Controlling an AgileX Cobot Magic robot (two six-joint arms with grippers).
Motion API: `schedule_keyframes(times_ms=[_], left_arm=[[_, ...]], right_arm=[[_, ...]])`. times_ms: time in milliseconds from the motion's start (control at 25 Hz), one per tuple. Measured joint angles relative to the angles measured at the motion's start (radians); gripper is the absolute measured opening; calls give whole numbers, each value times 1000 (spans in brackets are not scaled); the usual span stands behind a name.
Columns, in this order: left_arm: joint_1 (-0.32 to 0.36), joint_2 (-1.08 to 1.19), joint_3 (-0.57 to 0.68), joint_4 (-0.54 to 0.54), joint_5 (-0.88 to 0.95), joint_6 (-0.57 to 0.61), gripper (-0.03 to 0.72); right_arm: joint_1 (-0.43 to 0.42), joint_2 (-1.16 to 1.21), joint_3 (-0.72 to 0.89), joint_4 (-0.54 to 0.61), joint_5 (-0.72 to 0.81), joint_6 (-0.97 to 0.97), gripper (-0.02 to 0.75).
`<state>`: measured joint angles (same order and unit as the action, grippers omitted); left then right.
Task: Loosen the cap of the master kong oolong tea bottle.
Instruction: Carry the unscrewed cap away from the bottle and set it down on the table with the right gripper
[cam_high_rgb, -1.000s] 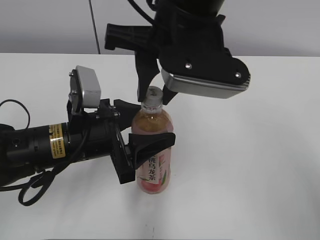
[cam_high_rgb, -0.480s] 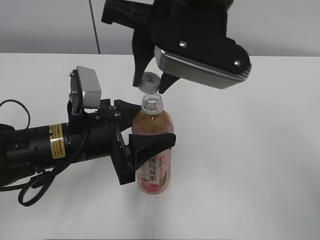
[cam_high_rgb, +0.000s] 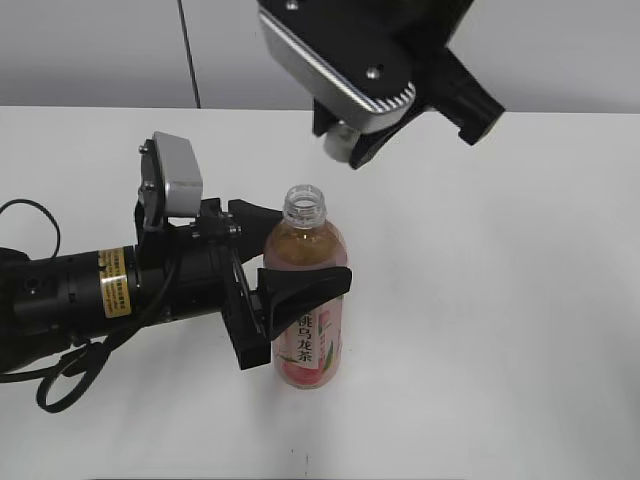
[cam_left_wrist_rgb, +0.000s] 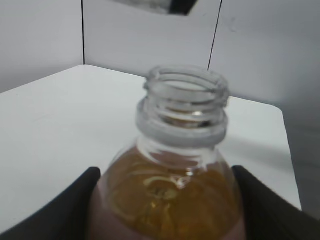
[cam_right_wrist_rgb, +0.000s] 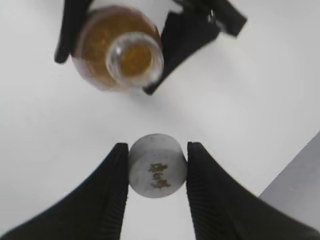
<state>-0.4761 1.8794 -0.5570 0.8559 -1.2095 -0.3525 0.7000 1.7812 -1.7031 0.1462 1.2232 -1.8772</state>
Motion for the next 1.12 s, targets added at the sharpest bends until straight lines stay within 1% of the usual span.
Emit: schedule_keyframes(times_ms=[160, 440, 600, 680, 840, 960, 1000, 1120], left_arm=[[0, 0, 0, 0, 0, 0, 464], [0, 0, 0, 0, 0, 0, 464], [0, 0, 0, 0, 0, 0, 464], [0, 0, 0, 0, 0, 0, 464], [0, 0, 0, 0, 0, 0, 464], [0, 0, 0, 0, 0, 0, 464], [0, 0, 0, 0, 0, 0, 464], [0, 0, 0, 0, 0, 0, 464]], right_arm=[[-85, 0, 0, -49, 0, 265, 271], [-274, 1, 0, -44, 0, 750, 271], [-358, 1, 31, -43, -2, 919, 271], [-376, 0, 88, -46, -2, 960, 271], [-381, 1, 232, -56, -3, 1073, 271], [-384, 1, 335, -111, -4, 1200, 271], [-384, 1, 374, -125, -14, 1256, 271], [-384, 1, 479, -146, -132, 1411, 271]])
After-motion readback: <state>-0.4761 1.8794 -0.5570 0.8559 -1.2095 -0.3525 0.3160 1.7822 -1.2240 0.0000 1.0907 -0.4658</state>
